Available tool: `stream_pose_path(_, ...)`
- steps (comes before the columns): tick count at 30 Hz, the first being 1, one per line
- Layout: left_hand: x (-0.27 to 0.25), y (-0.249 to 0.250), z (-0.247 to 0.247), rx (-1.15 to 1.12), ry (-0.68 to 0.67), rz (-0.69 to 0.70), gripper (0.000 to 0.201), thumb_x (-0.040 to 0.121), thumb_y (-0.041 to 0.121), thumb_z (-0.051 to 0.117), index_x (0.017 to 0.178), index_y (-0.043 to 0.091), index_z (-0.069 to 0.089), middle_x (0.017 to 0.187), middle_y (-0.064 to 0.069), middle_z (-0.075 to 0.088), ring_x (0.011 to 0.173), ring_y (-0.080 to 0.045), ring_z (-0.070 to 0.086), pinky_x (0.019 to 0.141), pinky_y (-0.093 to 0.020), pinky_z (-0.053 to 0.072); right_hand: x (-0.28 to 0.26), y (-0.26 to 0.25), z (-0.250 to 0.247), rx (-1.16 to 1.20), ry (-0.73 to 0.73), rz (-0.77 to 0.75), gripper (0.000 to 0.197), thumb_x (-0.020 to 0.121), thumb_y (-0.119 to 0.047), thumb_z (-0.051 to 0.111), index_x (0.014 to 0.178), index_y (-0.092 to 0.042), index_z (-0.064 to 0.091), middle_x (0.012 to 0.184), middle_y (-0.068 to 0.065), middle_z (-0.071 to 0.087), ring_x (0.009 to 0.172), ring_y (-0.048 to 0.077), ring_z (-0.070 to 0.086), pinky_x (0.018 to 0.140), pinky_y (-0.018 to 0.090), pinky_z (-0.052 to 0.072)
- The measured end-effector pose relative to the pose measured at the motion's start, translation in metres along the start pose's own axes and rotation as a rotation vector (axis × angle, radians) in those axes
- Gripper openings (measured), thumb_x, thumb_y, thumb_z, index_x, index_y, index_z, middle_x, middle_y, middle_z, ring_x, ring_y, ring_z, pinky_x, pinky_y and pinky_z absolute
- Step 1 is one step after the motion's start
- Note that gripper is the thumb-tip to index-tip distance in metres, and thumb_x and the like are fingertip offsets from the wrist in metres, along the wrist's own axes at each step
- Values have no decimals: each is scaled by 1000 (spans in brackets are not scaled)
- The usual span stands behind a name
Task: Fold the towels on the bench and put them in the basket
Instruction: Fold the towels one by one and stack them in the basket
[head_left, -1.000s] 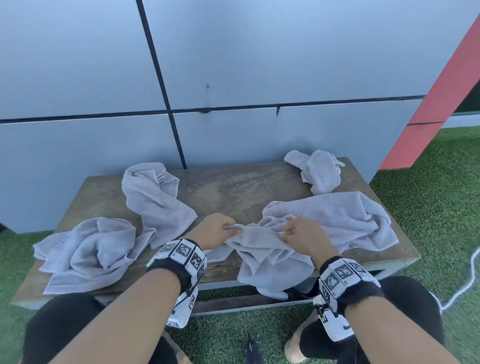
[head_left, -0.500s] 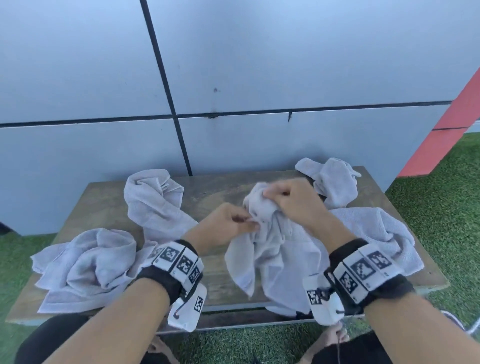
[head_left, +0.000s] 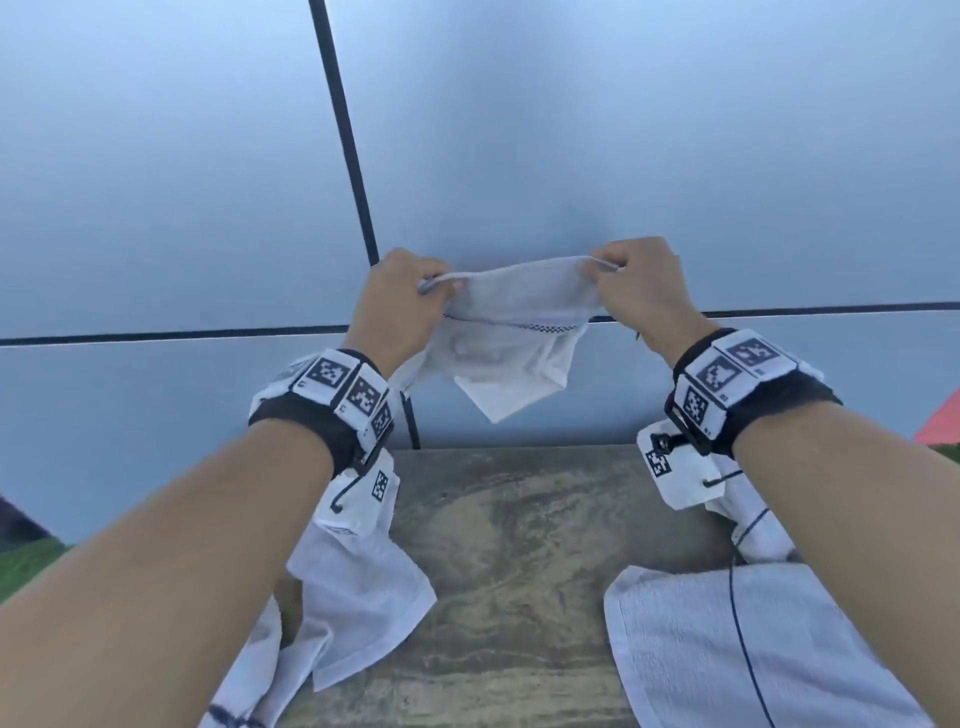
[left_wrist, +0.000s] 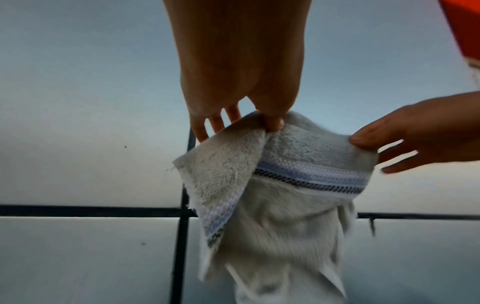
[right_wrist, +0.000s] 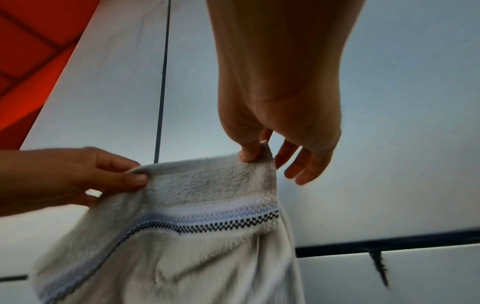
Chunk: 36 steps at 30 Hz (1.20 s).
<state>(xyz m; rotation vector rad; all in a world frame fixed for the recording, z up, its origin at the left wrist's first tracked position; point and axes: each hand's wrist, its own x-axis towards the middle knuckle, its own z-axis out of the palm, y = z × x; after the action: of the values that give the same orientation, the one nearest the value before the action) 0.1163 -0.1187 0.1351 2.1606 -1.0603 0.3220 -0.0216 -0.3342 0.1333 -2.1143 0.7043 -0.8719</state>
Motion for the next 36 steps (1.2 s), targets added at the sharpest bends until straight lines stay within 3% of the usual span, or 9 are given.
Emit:
stream_pose_path(3, 7, -28, 3, 112, 21, -42, 18, 97, 22, 52, 87, 17, 66, 72, -8, 62, 67, -28, 56, 62, -36, 47, 12, 8, 5, -100, 55, -70, 31, 93, -24, 65, 72, -2, 62, 61, 5, 45, 60, 20, 38, 52, 27, 32)
stream_pose_path(5, 8, -38, 9, 207, -10, -48, 14, 98, 19, 49, 94, 18, 63, 75, -9, 61, 70, -34, 57, 63, -40, 52, 14, 9, 12, -123, 83, -140, 30, 94, -23, 65, 68, -9, 60, 55, 1, 45, 56, 18, 40, 48, 16, 31)
stream_pose_path(8, 7, -53, 21, 278, -76, -65, 13, 97, 11, 49, 102, 15, 60, 84, -11, 60, 75, -37, 58, 67, -44, 52, 15, 14, 22, -89, 111, -189, 25, 92, -17, 64, 71, -5, 66, 60, 10, 58, 57, 22, 53, 56, 23, 43)
stream_pose_path(12, 0, -79, 28, 303, -143, -127, 14, 93, 7, 51, 81, 12, 56, 84, -11, 59, 78, -38, 58, 66, -41, 49, 17, 32, 24, -44, 95, -182, 20, 90, -13, 63, 73, -3, 70, 68, 15, 64, 67, 31, 64, 66, 34, 50)
stream_pose_path(16, 1, -85, 17, 280, -49, -151, 16, 93, 9, 53, 91, 10, 69, 91, -11, 65, 82, -37, 59, 67, -39, 48, 11, 47, 15, -133, 69, -143, 18, 93, -19, 65, 81, -8, 72, 74, 7, 63, 72, 23, 54, 59, 13, 35)
stream_pose_path(22, 2, -74, 5, 47, 102, -119, 21, 91, 4, 50, 90, 7, 71, 80, -12, 69, 67, -35, 67, 66, -45, 56, -9, 54, -5, -124, 21, -98, 12, 93, -10, 65, 85, -8, 74, 70, 5, 63, 58, 15, 50, 48, 6, 33)
stream_pose_path(27, -35, -64, 1, -44, 63, -160, 23, 87, -4, 53, 91, 2, 74, 78, -17, 71, 67, -30, 61, 62, -33, 49, -45, 64, -15, -169, -51, -48, 14, 91, -8, 66, 78, -11, 71, 60, 2, 56, 51, 10, 41, 46, 11, 31)
stream_pose_path(33, -102, -58, -10, -136, -1, -215, 18, 89, 0, 59, 84, 4, 76, 72, -16, 72, 69, -33, 70, 67, -44, 58, -107, 70, -32, -166, -54, -3, 7, 90, -13, 71, 86, -9, 75, 75, 8, 70, 70, 23, 60, 62, 23, 41)
stream_pose_path(36, -132, -58, -18, -200, -51, -270, 16, 90, 0, 62, 83, 4, 76, 74, -12, 74, 71, -25, 74, 76, -45, 61, -137, 67, -41, -150, -63, 35, 10, 91, -17, 71, 89, -8, 74, 80, 8, 71, 78, 25, 62, 64, 20, 42)
